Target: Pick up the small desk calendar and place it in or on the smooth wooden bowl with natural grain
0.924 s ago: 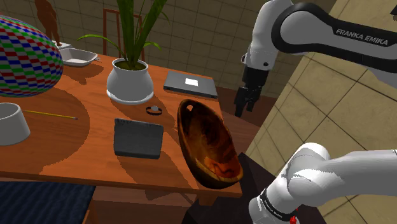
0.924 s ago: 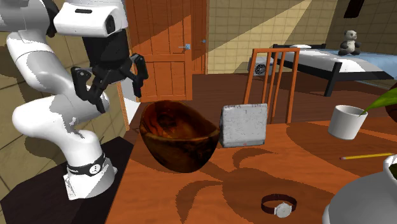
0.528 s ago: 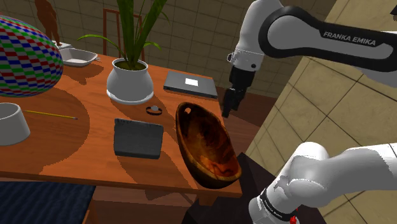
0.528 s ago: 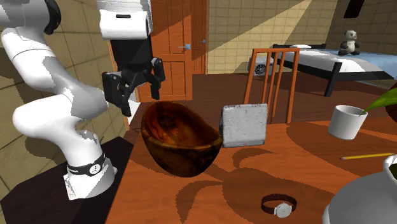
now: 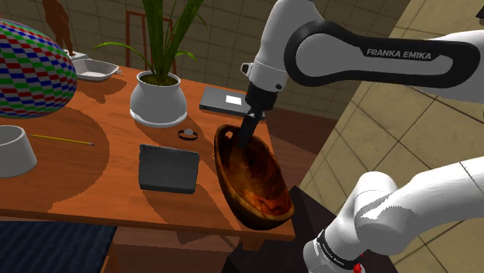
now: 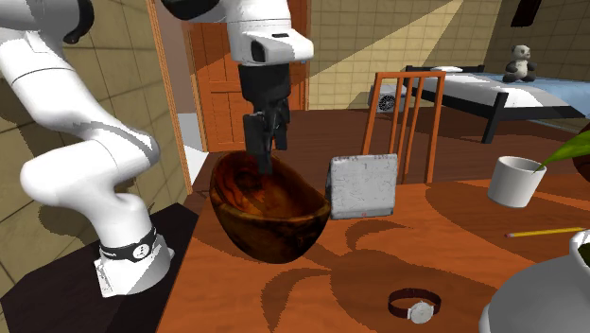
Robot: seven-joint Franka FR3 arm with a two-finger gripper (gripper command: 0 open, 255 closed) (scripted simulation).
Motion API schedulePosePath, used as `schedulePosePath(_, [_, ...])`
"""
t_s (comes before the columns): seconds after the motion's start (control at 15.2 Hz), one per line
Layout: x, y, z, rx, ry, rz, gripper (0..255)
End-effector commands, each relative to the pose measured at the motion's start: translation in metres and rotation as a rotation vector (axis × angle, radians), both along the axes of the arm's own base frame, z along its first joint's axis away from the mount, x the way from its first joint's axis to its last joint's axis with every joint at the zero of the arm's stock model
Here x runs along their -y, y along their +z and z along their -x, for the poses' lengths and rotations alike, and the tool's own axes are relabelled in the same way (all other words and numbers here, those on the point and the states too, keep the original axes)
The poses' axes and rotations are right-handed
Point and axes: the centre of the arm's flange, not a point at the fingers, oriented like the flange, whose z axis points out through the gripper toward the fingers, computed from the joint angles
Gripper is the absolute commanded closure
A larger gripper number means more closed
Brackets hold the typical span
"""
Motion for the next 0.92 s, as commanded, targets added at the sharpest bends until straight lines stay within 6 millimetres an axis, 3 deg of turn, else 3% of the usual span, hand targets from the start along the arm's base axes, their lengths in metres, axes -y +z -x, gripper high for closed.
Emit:
schedulePosePath(0.0, [-0.023, -0.002, -0.009, 0.040, 0.074, -0.004, 0])
schedulePosePath(0.53, [-0.117, -0.009, -0.023, 0.191, 0.357, -0.016, 0])
schedulePosePath(0.86, [-0.120, -0.035, -0.028, 0.191, 0.357, -0.016, 0])
